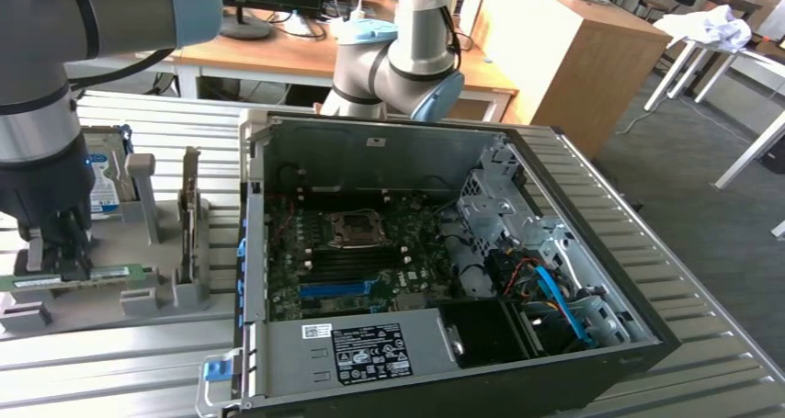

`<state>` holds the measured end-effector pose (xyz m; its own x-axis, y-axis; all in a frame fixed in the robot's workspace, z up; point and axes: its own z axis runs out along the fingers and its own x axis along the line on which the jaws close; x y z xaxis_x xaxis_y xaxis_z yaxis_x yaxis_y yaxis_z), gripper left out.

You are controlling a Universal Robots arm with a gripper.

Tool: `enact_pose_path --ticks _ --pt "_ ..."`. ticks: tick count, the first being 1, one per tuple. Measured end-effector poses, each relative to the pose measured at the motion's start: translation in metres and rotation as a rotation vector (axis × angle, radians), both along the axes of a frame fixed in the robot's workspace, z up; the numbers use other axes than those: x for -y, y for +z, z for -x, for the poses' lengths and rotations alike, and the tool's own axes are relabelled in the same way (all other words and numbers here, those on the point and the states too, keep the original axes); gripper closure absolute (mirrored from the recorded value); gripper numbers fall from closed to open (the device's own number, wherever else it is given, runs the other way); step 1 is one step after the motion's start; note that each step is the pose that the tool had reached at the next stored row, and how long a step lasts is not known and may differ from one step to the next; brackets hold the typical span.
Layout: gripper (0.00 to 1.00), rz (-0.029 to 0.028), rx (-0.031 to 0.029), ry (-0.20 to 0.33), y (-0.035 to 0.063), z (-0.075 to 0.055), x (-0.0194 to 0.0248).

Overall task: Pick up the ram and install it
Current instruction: 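Pick up the ram and move it above insertion slot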

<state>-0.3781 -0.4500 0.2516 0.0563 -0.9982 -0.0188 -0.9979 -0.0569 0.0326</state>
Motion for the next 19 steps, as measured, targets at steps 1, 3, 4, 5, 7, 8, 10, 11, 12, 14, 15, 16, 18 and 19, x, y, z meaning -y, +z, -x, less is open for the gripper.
enact_pose_path --ticks 1,3,4,5,7,8,10,11,12,14,15,16,18,19 --pt "0.87 0.0 0.0 0.0 0.0004 0.0 0.0" --pt "0.87 0.0 0.0 0.0 0.0014 0.0 0.0" --pt "0.87 0.0 0.0 0.0 0.0018 0.0 0.0" --pt "0.87 -0.0001 0.0001 0.0 0.0021 0.0 0.0" --pt "0.87 0.0 0.0001 0.0 0.0029 0.0 0.0" --pt "0.87 0.0 0.0 0.0 0.0033 0.0 0.0" --pt "0.87 -0.0001 0.0002 0.0 0.0038 0.0 0.0" --pt "0.87 -0.0001 0.0001 0.0 0.0041 0.0 0.0" --pt "0.87 0.0 0.0 0.0 0.0044 0.0 0.0" --pt "0.87 0.0 0.0 0.0 0.0048 0.0 0.0" --pt "0.87 -0.0001 0.0001 0.0 0.0051 0.0 0.0" --pt "0.87 0.0 0.0 0.0 0.0053 0.0 0.0" --pt "0.87 0.0 0.0 0.0 0.0058 0.0 0.0" --pt "0.87 0.0 0.0001 0.0 0.006 0.0 0.0"
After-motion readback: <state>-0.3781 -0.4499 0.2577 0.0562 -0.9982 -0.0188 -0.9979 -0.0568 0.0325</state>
